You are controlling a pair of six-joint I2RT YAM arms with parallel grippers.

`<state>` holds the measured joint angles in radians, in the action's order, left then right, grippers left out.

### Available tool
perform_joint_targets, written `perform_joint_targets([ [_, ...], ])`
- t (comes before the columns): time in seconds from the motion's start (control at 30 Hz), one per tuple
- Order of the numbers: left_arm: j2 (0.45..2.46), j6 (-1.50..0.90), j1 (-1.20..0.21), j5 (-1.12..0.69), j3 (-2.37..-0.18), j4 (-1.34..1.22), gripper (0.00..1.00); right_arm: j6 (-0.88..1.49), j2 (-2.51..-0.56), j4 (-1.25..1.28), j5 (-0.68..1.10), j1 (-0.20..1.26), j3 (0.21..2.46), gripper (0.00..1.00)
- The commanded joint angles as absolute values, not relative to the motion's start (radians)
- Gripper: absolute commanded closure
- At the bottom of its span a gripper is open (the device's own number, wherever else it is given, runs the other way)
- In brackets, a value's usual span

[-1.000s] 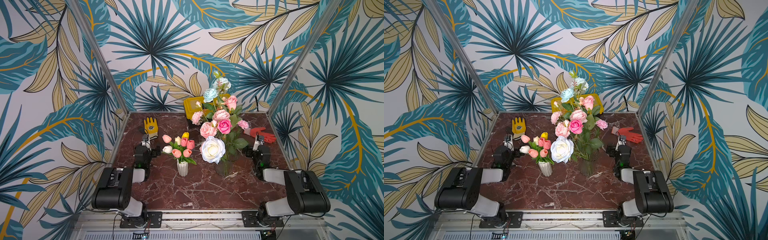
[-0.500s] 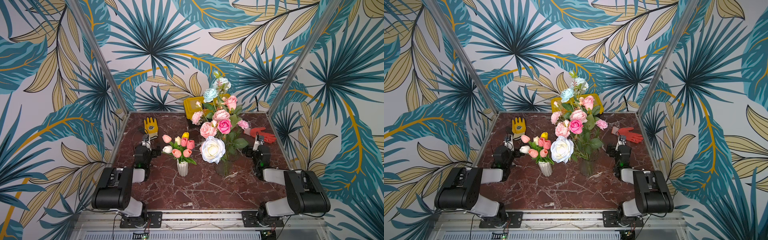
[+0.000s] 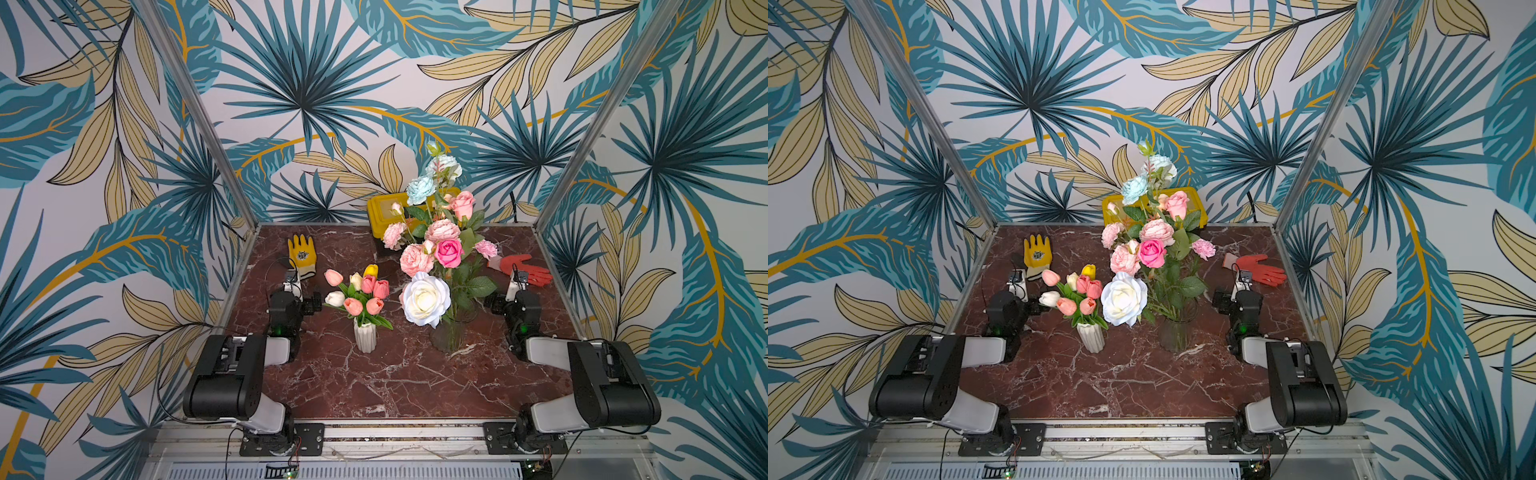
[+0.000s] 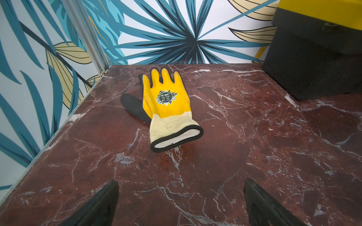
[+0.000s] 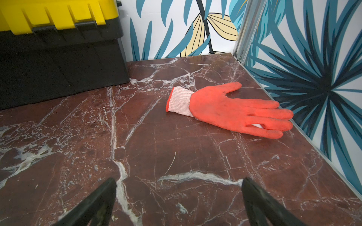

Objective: Pick out pink flowers from the vase
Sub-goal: Pick up the flower from the vase.

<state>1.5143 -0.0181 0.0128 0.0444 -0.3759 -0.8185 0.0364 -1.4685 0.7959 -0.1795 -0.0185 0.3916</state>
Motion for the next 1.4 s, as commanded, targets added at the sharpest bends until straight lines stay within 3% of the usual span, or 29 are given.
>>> perform_joint_targets([
  [0.0,1.519,-0.022,0.015,0.047,-0.411,-0.819,0.00,0.029,-1.481,0.816,-0.190,-0.014,0.402,0.00],
  [0.2,1.517,-0.034,0.020,0.050,-0.411,-0.820,0.00,0.028,-1.474,0.828,-0.190,-0.013,0.393,0.01],
  [0.3,1.466,-0.092,0.021,0.209,-0.391,-0.818,0.00,0.009,-1.429,0.840,-0.167,-0.014,0.375,0.01],
  [0.6,1.054,-0.032,-0.068,0.300,-0.393,-0.718,0.01,0.174,-0.937,0.174,-0.396,-0.012,0.623,0.01],
  [0.73,0.867,-0.001,-0.157,0.366,-0.450,-0.632,0.00,0.256,-0.807,-0.102,-0.380,-0.011,0.782,0.01],
  [0.87,0.635,-0.075,-0.306,0.442,-0.543,-0.353,0.01,0.413,-0.739,-0.437,-0.258,-0.007,0.986,0.01],
  [1.03,0.480,-0.261,-0.387,0.318,-0.771,0.209,0.01,0.440,-0.718,-0.822,-0.249,0.039,1.228,0.01],
  [1.17,0.537,-0.429,-0.387,0.193,-1.000,0.629,0.01,0.482,-0.683,-0.887,-0.135,0.069,1.274,0.01],
  [1.23,0.529,-0.544,-0.387,0.232,-1.006,0.670,0.01,0.599,-0.649,-0.910,-0.192,0.073,1.253,0.01],
  [1.37,0.485,-0.601,-0.387,0.101,-1.035,0.712,0.00,0.541,-0.670,-0.896,0.024,0.072,1.271,0.01],
])
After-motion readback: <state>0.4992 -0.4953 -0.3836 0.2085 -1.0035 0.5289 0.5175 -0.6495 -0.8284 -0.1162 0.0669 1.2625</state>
